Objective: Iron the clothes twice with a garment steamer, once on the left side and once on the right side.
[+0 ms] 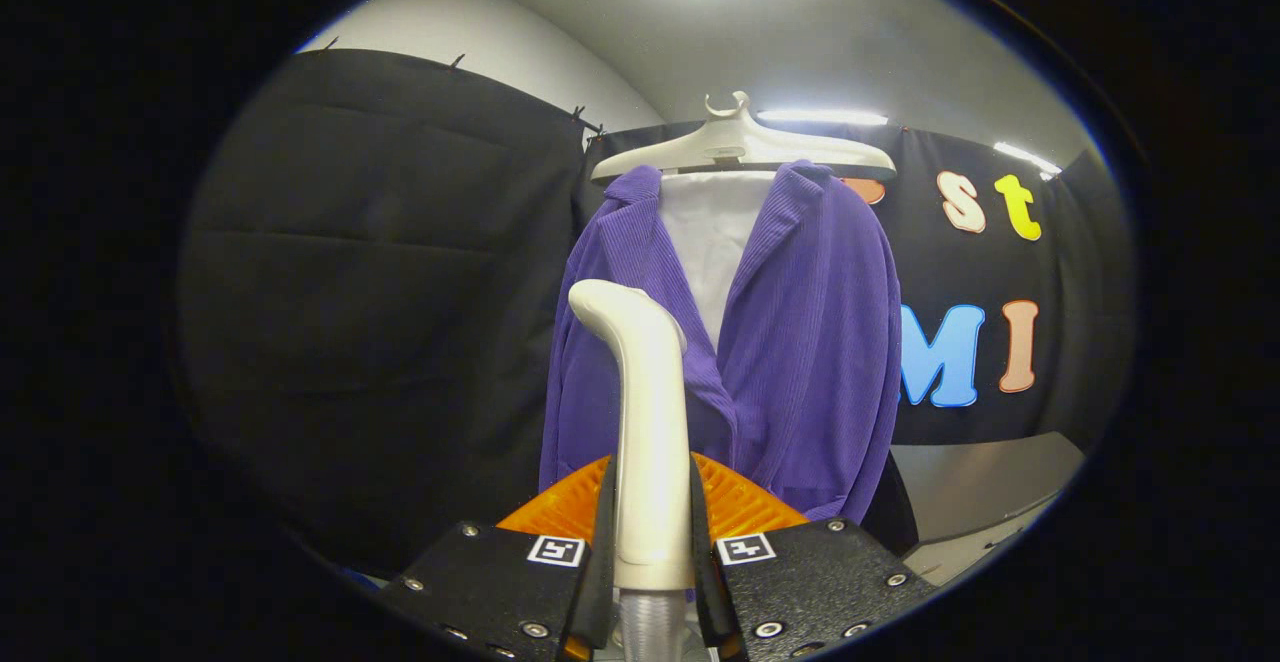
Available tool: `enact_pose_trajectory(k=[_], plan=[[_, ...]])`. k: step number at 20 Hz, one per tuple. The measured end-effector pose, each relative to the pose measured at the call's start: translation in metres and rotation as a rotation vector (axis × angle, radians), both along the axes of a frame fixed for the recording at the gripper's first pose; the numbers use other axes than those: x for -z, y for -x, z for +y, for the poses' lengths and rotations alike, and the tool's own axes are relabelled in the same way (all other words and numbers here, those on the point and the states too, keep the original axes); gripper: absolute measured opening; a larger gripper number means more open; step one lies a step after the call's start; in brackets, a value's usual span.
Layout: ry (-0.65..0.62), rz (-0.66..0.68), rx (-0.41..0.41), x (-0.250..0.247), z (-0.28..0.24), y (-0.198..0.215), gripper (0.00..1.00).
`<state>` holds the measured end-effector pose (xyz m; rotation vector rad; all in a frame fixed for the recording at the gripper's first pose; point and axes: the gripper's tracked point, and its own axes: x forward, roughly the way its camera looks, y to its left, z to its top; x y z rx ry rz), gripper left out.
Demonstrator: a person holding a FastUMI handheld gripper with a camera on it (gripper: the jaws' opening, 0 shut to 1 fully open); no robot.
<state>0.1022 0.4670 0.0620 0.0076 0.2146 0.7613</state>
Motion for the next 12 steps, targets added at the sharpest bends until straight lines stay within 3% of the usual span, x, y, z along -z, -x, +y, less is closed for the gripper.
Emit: enact_pose_trajectory(k=[12], plan=[[0.121, 0.11, -0.047, 0.087, -0.005, 0.034, 0.34]])
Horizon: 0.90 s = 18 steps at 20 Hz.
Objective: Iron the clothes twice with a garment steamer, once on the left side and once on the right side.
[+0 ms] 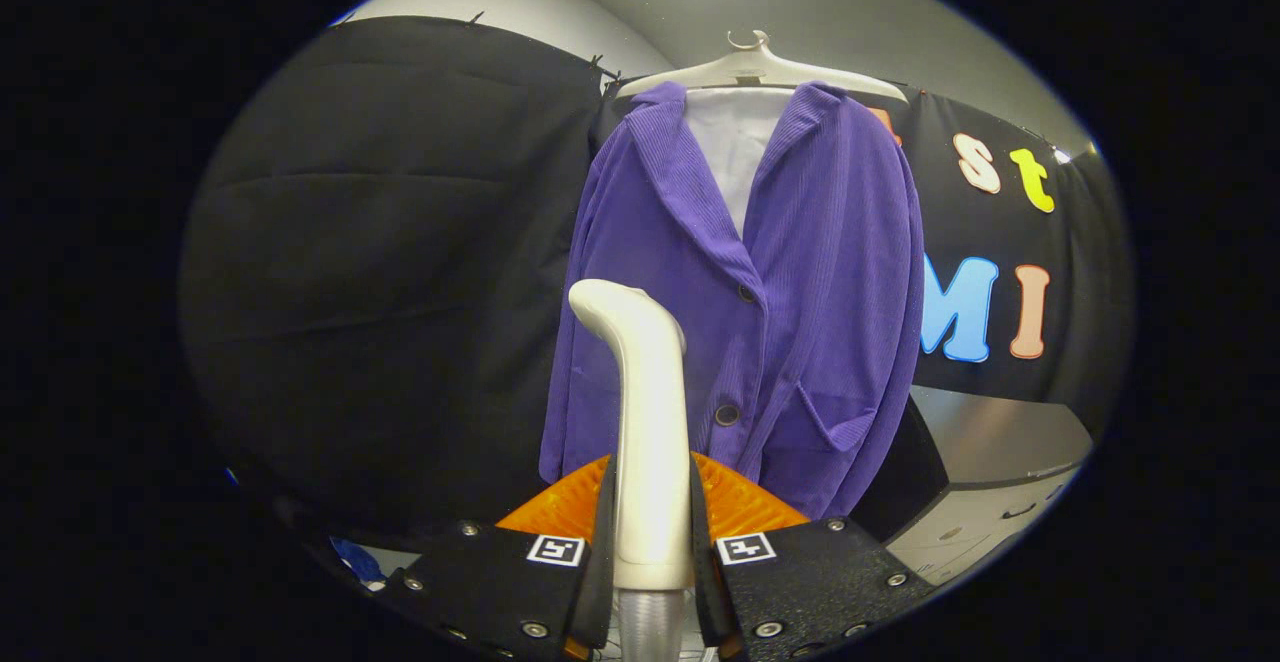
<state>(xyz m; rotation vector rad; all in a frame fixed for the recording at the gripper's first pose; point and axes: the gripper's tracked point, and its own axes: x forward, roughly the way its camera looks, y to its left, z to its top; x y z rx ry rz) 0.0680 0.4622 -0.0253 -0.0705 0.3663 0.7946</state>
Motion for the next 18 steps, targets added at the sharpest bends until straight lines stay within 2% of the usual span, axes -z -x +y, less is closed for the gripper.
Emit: enact_pose_trajectory(k=[18], plan=[[0.146, 0.14, -0.028, 0.109, -0.024, 0.047, 0.34]])
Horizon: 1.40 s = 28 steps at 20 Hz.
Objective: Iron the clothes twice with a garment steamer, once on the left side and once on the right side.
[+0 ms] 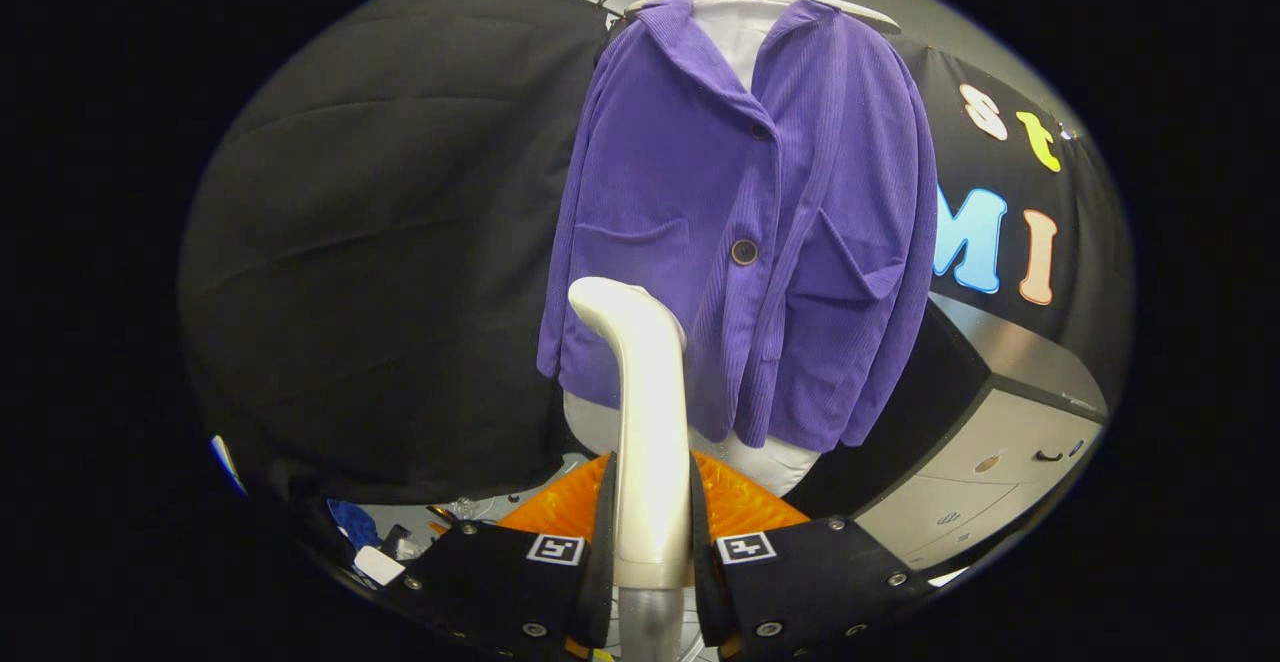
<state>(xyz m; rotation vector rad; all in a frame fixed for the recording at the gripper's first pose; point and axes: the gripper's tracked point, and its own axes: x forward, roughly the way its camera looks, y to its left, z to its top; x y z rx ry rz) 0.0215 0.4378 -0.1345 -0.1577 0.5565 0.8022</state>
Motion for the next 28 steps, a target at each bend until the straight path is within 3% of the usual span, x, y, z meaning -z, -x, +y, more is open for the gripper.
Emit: enact_pose_trajectory(k=[11, 15, 28], plan=[[0.04, 0.076, 0.038, 0.033, -0.042, 0.038, 0.34], [-0.008, 0.043, 0.059, 0.004, -0.076, 0.034, 0.34], [-0.213, -0.101, 0.276, -0.104, -0.252, 0.03, 0.34]])
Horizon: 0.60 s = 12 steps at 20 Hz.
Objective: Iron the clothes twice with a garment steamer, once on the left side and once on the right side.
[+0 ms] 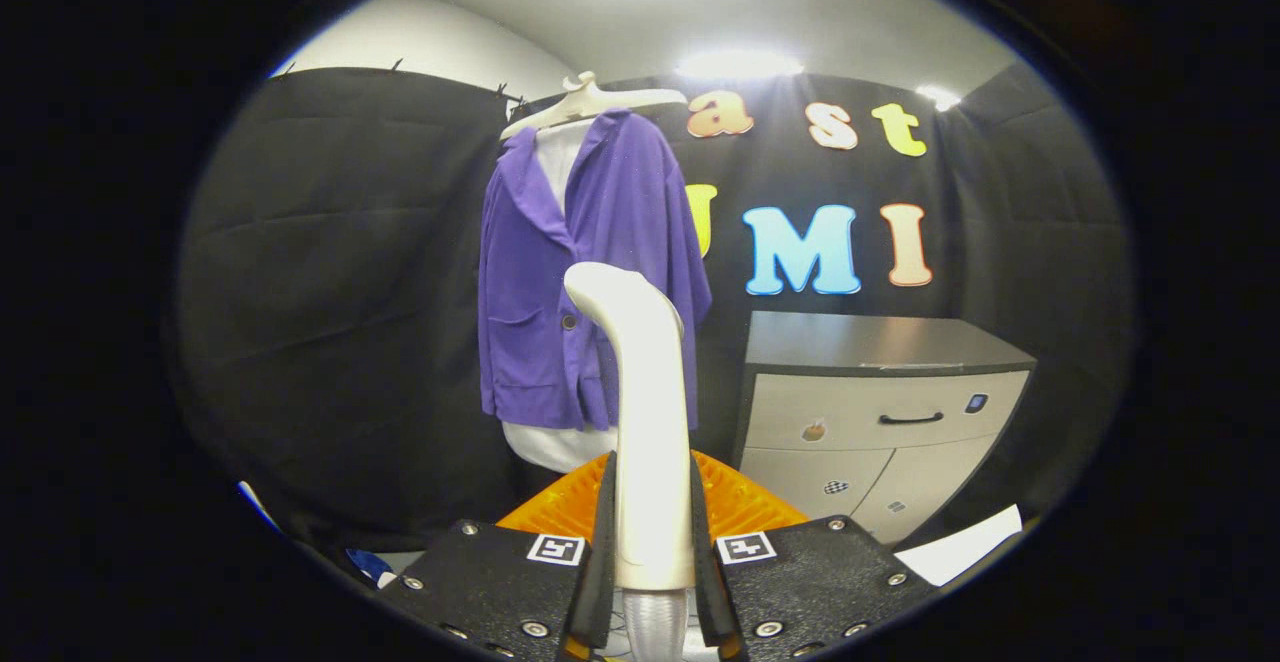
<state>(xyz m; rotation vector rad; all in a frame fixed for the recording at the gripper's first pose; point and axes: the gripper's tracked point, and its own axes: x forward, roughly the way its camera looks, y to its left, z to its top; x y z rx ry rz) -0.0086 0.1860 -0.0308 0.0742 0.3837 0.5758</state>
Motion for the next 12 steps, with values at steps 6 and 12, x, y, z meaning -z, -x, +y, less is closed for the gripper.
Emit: enact_pose_trajectory(k=[6, 12], plan=[[-0.056, -0.003, 0.085, -0.012, -0.068, 0.01, 0.34], [-0.087, -0.044, 0.187, -0.024, -0.122, 0.014, 0.34]])
